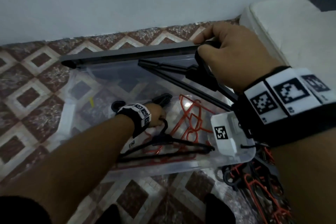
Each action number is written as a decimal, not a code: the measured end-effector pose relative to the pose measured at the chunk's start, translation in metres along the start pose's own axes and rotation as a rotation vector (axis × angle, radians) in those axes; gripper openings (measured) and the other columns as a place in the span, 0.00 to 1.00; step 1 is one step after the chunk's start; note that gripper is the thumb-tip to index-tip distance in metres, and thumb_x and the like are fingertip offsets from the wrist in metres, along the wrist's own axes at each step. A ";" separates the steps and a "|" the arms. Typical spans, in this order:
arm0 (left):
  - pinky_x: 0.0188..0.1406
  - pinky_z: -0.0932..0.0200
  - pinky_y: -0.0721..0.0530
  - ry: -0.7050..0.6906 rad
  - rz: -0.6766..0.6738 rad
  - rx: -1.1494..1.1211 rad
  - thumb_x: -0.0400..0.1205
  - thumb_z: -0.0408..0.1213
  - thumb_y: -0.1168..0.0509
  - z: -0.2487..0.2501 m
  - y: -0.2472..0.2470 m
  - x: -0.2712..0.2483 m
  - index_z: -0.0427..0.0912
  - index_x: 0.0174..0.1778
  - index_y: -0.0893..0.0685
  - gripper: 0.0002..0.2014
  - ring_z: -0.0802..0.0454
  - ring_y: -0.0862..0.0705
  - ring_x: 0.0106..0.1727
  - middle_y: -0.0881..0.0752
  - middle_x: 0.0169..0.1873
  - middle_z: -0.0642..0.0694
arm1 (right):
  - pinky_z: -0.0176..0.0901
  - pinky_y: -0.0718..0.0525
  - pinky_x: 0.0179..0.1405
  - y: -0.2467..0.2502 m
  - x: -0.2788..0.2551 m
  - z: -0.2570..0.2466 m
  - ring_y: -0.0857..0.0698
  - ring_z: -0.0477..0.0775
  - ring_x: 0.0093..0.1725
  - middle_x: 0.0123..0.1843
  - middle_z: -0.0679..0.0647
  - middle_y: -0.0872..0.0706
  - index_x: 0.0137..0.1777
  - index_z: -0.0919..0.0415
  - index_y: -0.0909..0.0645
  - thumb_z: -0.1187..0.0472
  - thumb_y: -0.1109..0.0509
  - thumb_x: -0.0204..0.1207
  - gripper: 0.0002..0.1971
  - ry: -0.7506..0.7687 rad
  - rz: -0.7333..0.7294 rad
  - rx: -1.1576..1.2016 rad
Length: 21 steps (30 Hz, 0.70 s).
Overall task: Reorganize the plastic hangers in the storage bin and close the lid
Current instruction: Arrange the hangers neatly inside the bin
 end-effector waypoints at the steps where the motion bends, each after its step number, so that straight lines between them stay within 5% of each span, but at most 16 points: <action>1: 0.53 0.53 0.18 -0.030 0.025 0.011 0.82 0.42 0.34 0.006 0.013 -0.019 0.41 0.55 0.15 0.11 0.40 0.16 0.54 0.12 0.52 0.42 | 0.43 0.17 0.45 0.003 -0.001 -0.001 0.15 0.49 0.41 0.47 0.47 0.13 0.52 0.49 0.16 0.56 0.34 0.76 0.08 -0.005 0.007 0.002; 8: 0.51 0.57 0.21 -0.170 0.345 0.051 0.85 0.46 0.37 0.048 0.112 -0.162 0.46 0.60 0.14 0.13 0.46 0.16 0.53 0.13 0.55 0.47 | 0.51 0.15 0.53 0.020 -0.012 -0.009 0.14 0.57 0.47 0.49 0.53 0.11 0.50 0.48 0.16 0.56 0.34 0.74 0.08 -0.018 0.046 0.011; 12: 0.45 0.61 0.28 -0.040 0.535 0.029 0.85 0.42 0.38 0.056 0.146 -0.213 0.48 0.62 0.15 0.12 0.48 0.17 0.49 0.12 0.53 0.47 | 0.44 0.18 0.47 0.015 -0.017 -0.011 0.14 0.55 0.46 0.49 0.52 0.12 0.51 0.50 0.16 0.56 0.34 0.75 0.08 -0.019 -0.004 -0.002; 15: 0.38 0.64 0.32 0.078 0.646 -0.069 0.82 0.37 0.38 0.059 0.156 -0.240 0.50 0.60 0.15 0.12 0.54 0.22 0.36 0.14 0.45 0.50 | 0.42 0.18 0.46 0.006 -0.021 -0.015 0.14 0.54 0.47 0.51 0.52 0.11 0.51 0.48 0.17 0.57 0.34 0.76 0.06 -0.001 -0.054 -0.012; 18: 0.35 0.62 0.21 0.164 0.700 -0.294 0.81 0.37 0.37 0.068 0.151 -0.252 0.42 0.47 0.14 0.07 0.48 0.12 0.35 0.11 0.35 0.49 | 0.37 0.19 0.38 -0.003 -0.030 -0.024 0.14 0.47 0.43 0.49 0.49 0.12 0.52 0.45 0.18 0.56 0.32 0.76 0.07 0.031 -0.176 -0.010; 21: 0.38 0.48 0.08 0.200 0.602 -0.765 0.83 0.35 0.36 0.080 0.137 -0.252 0.33 0.44 0.15 0.09 0.44 0.09 0.32 0.09 0.31 0.38 | 0.41 0.18 0.46 -0.015 -0.044 -0.034 0.14 0.47 0.50 0.56 0.47 0.14 0.60 0.44 0.19 0.51 0.29 0.76 0.13 0.075 -0.420 0.034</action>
Point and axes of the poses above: each hand's wrist, its own x-axis towards the middle knuckle, its own y-axis out of the back of the hand, z = x × y, the point moved 3 cm from there along x, towards the middle knuckle
